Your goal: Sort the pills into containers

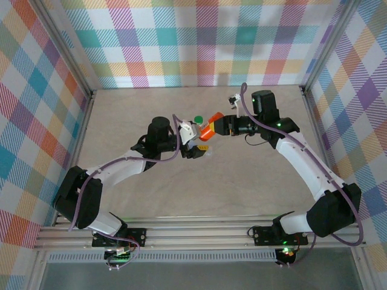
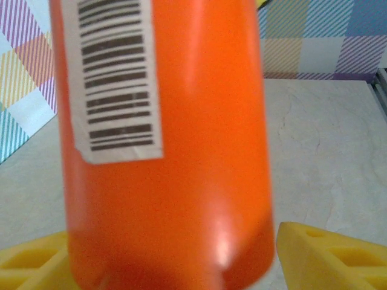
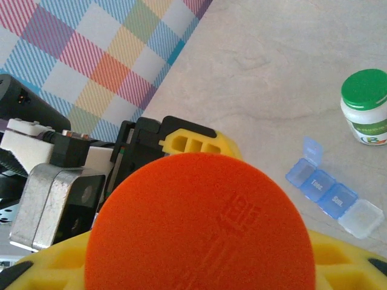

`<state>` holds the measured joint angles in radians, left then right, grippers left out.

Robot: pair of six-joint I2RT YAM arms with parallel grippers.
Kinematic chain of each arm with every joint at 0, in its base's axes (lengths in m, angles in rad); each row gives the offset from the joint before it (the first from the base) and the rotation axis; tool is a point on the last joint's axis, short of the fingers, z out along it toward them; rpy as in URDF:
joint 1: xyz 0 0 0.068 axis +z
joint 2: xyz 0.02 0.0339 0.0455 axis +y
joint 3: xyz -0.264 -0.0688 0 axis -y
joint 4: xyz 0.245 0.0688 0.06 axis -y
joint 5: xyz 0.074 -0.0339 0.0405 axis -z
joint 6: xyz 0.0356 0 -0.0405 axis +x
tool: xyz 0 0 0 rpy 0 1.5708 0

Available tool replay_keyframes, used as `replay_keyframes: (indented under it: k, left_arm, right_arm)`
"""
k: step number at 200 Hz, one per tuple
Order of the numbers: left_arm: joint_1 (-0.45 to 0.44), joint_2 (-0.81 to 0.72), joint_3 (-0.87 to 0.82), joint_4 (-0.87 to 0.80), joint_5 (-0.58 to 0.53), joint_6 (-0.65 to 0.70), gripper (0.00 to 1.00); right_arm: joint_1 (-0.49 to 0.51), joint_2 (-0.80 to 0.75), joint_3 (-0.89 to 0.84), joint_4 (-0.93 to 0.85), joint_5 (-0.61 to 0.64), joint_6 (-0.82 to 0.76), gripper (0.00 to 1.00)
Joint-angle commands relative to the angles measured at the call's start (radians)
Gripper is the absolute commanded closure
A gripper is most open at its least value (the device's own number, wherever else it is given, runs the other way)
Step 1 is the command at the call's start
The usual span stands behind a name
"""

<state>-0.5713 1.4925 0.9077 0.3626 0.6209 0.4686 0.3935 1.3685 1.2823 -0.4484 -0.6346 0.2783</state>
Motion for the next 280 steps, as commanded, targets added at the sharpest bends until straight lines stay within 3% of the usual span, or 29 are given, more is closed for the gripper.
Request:
replay_keyframes:
  k: [1, 60, 208, 247, 280]
  left_arm:
    - [0.000, 0.023, 0.051, -0.022, -0.015, -0.010, 0.25]
    - [-0.006, 0.028, 0.062, -0.012, 0.046, -0.023, 0.25]
    - [-0.042, -0.013, 0.067, 0.004, 0.062, -0.013, 0.30]
    - [-0.045, -0.047, 0.044, 0.020, 0.063, -0.006, 0.32]
    - [-0.045, -0.060, 0.034, -0.005, 0.067, 0.024, 0.39]
  right_arm:
    - [0.013, -0.013, -0.008, 0.039, -0.048, 0.015, 0.55]
    - [0.025, 0.010, -0.005, 0.045, -0.031, 0.012, 0.55]
    - [0.044, 0.029, -0.016, 0.028, -0.036, 0.000, 0.55]
    - [0.044, 0.018, -0.018, 0.022, -0.021, -0.005, 0.55]
    - [0.044, 0.008, -0.019, 0.017, -0.020, -0.008, 0.55]
